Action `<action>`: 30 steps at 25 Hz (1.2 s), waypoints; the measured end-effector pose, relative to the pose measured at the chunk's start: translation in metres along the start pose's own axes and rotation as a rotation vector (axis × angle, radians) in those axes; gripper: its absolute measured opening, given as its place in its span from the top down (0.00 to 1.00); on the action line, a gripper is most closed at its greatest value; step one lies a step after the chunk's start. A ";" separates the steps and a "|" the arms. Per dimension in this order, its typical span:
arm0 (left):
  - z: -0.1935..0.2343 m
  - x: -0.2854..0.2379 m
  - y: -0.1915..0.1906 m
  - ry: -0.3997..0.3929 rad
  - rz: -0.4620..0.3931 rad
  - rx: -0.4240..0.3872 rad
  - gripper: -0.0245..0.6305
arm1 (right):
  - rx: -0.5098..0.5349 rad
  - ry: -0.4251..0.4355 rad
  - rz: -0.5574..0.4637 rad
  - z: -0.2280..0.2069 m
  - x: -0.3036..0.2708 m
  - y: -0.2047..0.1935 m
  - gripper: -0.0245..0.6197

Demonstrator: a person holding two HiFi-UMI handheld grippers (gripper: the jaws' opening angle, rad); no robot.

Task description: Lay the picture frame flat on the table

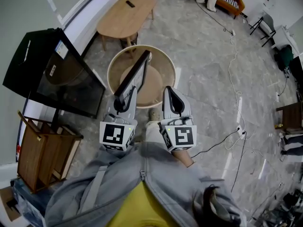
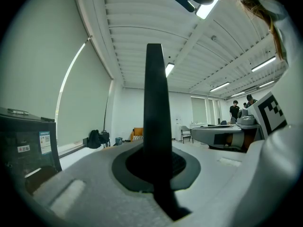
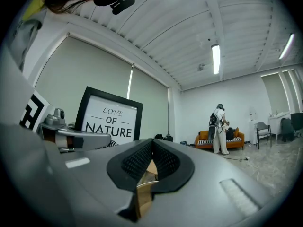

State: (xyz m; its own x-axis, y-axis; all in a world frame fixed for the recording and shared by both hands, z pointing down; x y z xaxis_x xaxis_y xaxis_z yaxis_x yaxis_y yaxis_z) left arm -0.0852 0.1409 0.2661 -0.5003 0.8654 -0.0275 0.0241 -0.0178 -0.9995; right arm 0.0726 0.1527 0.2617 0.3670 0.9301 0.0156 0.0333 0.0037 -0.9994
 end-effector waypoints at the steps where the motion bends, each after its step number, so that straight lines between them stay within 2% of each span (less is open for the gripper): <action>1: 0.001 -0.008 0.000 -0.002 -0.004 -0.004 0.95 | -0.001 0.003 -0.004 -0.005 -0.007 0.000 0.97; 10: 0.023 -0.108 -0.002 0.008 -0.006 0.023 0.95 | 0.002 0.053 -0.001 -0.070 -0.097 0.005 0.97; 21: 0.026 -0.224 0.000 0.029 0.006 0.074 0.95 | -0.007 0.206 0.040 -0.153 -0.196 0.006 0.97; 25: 0.029 -0.255 -0.002 0.013 -0.002 0.077 0.95 | 0.013 0.290 0.047 -0.175 -0.223 -0.008 0.96; 30: 0.039 -0.281 -0.004 -0.051 0.004 0.065 0.95 | -0.004 0.346 0.091 -0.190 -0.249 -0.019 0.86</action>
State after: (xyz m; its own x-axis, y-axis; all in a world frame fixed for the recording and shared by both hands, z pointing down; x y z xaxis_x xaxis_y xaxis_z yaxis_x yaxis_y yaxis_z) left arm 0.0216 -0.1220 0.2773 -0.5439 0.8386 -0.0300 -0.0298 -0.0550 -0.9980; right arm 0.1571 -0.1484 0.2822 0.6617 0.7471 -0.0634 -0.0106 -0.0752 -0.9971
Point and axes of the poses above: the fingertips, and each gripper's own axes: x backward along the fingers, z to its left, y out of its top, the point moved 6 cm from there along x, backward along the fingers, and after that the axes turned 3 degrees about -x, right-handed, at the moved point
